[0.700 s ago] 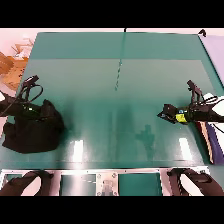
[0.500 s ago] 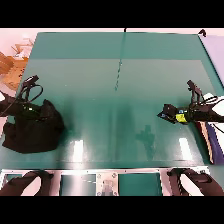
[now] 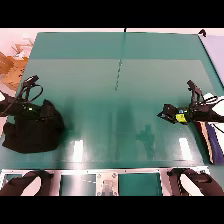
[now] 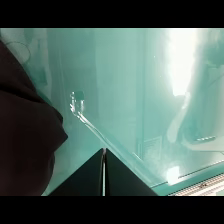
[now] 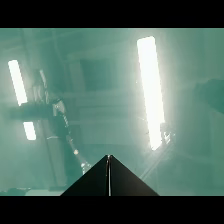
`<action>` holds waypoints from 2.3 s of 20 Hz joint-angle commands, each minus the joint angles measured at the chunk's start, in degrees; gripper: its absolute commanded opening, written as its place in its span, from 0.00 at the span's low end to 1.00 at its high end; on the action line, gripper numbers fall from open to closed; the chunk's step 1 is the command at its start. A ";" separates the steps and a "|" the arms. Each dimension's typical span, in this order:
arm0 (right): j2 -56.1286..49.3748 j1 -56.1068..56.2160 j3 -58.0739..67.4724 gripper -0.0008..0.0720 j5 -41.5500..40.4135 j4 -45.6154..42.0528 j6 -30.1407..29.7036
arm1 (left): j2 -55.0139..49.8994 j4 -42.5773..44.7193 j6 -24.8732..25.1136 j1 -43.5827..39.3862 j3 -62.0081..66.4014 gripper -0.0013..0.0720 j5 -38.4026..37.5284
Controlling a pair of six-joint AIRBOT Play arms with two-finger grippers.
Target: Fold the shirts.
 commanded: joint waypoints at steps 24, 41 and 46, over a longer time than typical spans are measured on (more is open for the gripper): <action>0.02 0.04 -0.02 0.03 -6.40 -0.17 0.00 | -0.24 31.41 -8.87 0.11 -17.59 0.05 19.10; 0.07 0.00 10.51 0.03 -1.42 -0.20 -0.39 | -10.75 4.22 -6.40 -42.10 15.91 0.05 30.29; 0.07 -0.02 10.51 0.51 -1.42 -0.24 -0.42 | -16.35 3.43 -7.87 -42.29 16.33 0.96 29.11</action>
